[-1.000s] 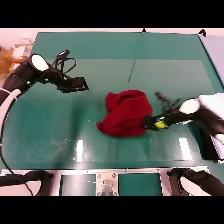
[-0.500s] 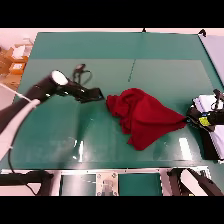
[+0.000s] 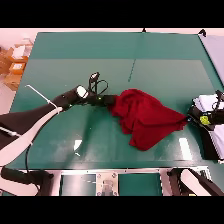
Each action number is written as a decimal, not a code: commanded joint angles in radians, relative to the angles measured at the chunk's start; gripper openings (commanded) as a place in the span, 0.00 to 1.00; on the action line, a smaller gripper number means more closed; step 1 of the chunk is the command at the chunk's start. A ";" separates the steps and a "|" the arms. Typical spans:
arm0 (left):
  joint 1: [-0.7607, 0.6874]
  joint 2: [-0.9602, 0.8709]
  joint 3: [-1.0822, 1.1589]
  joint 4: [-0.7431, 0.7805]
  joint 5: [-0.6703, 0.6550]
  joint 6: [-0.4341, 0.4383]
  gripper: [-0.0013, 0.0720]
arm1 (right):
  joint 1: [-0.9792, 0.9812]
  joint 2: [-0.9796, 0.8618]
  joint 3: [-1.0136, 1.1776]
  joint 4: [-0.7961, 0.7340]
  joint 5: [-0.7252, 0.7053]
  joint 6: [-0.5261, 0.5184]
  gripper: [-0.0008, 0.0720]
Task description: Fold the shirts.
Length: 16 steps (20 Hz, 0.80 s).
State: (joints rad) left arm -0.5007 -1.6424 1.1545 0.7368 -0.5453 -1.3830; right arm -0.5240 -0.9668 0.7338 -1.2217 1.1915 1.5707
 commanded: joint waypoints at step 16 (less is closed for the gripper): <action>0.278 0.898 0.691 0.599 -0.592 -0.031 0.05 | -0.002 0.091 1.192 0.428 0.102 -0.083 0.03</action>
State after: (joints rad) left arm -0.2298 -0.8375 1.7550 1.2724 -1.0916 -1.4124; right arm -0.5251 -0.9119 1.7664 -0.8139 1.2945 1.4788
